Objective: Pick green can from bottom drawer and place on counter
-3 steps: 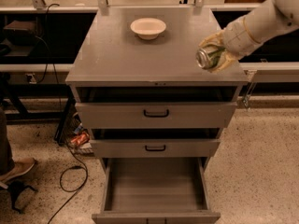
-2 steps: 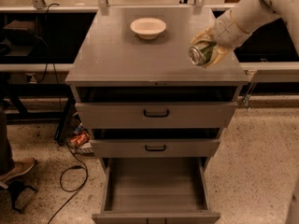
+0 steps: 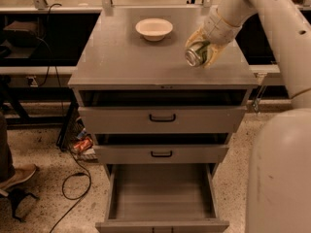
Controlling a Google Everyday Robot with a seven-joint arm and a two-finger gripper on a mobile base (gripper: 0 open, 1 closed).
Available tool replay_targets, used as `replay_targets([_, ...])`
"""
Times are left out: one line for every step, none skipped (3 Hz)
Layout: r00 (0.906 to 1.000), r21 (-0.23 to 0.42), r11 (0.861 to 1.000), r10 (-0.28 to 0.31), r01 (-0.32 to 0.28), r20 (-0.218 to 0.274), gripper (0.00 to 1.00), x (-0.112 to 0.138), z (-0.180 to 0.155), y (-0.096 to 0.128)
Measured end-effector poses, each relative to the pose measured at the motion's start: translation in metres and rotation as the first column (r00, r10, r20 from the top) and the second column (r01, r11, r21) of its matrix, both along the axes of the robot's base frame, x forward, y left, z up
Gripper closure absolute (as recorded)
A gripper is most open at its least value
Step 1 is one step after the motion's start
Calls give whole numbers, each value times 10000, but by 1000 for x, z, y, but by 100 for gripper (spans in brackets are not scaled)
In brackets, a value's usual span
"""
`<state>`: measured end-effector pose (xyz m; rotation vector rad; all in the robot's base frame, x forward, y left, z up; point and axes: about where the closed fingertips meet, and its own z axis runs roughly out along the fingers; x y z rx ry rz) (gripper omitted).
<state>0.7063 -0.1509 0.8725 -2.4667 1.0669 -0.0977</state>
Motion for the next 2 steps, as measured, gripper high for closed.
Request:
replay_targets([10000,-235,9997,-73,71,-64,82,17,-8,12])
replay_targets([9998,-331,9994,-121,115,-170,58,29,-15,22])
